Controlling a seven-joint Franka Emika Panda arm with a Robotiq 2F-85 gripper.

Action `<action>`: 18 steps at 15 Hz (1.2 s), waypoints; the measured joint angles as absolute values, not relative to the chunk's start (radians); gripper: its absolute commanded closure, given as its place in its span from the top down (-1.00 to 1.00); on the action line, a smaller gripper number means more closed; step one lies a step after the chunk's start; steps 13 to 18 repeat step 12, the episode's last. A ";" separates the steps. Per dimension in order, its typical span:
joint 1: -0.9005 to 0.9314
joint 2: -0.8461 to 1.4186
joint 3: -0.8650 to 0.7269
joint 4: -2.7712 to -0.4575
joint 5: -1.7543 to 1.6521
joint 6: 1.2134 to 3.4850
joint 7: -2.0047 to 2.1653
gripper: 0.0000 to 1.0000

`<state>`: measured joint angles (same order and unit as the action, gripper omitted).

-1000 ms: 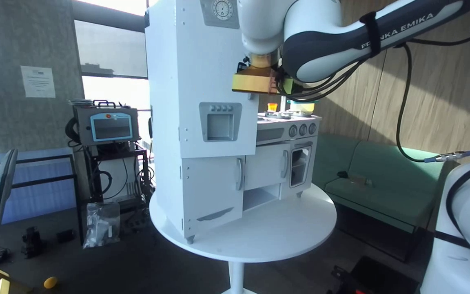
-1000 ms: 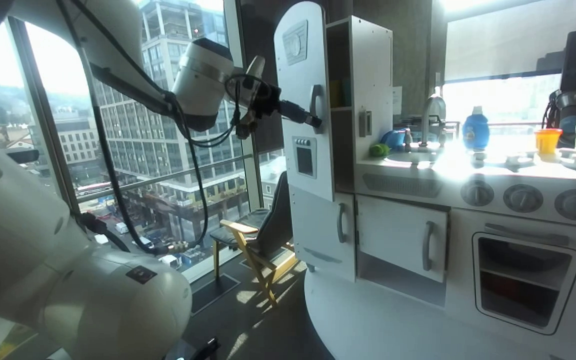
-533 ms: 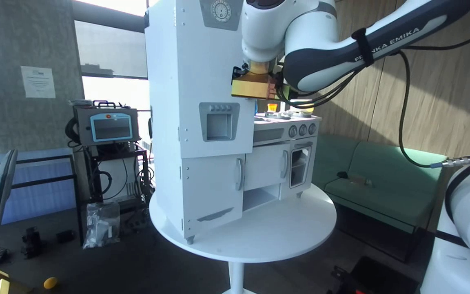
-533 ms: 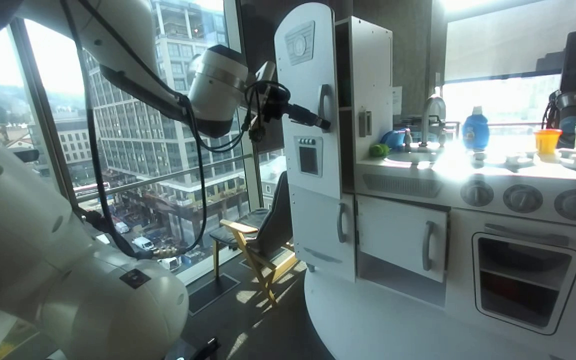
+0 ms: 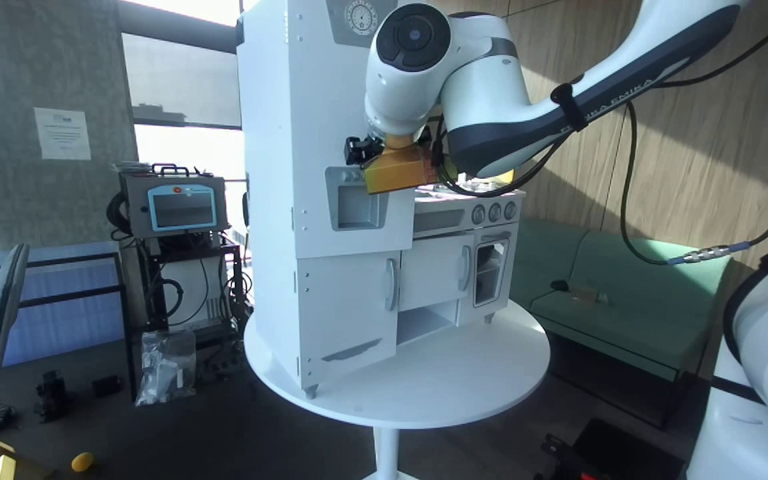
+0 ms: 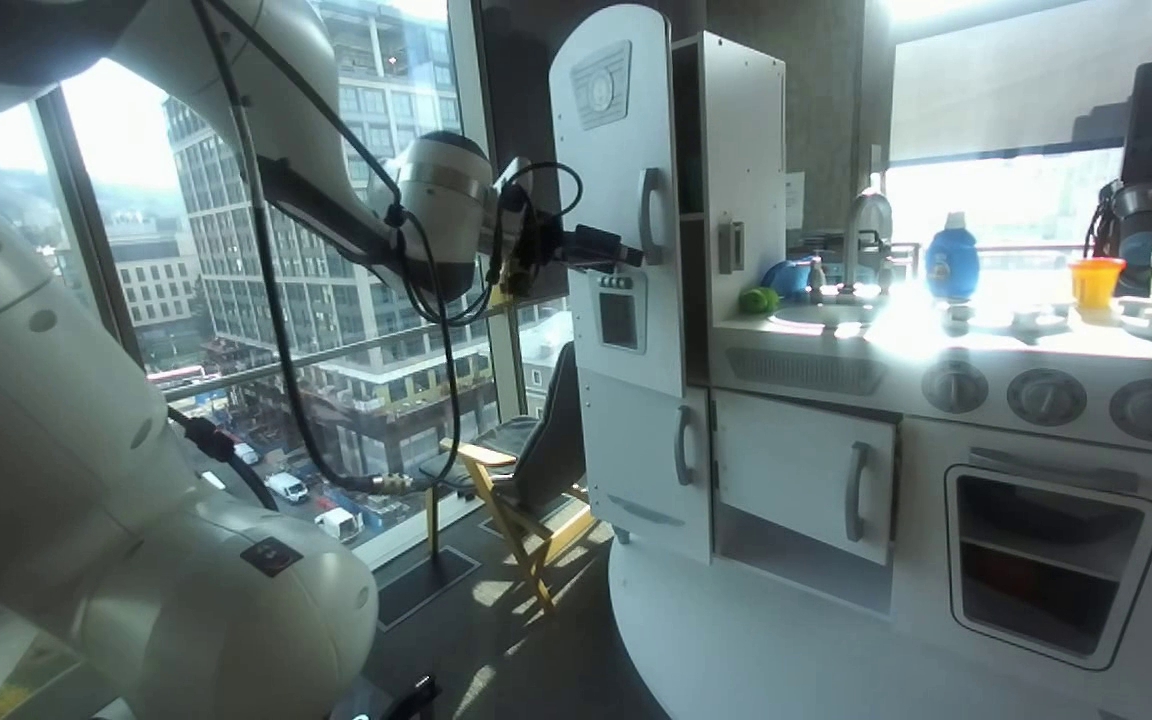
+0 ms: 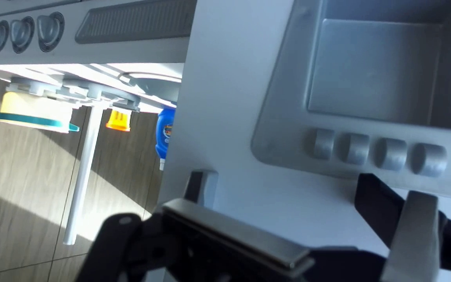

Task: Close the open cabinet doors.

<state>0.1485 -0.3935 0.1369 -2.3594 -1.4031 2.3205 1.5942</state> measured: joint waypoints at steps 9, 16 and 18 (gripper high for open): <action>0.139 -0.288 0.138 -2.264 -1.486 2.257 1.582 1.00; 0.139 -0.262 0.139 -2.245 -1.486 2.247 1.582 1.00; 0.139 -0.262 0.139 -2.245 -1.486 2.247 1.582 1.00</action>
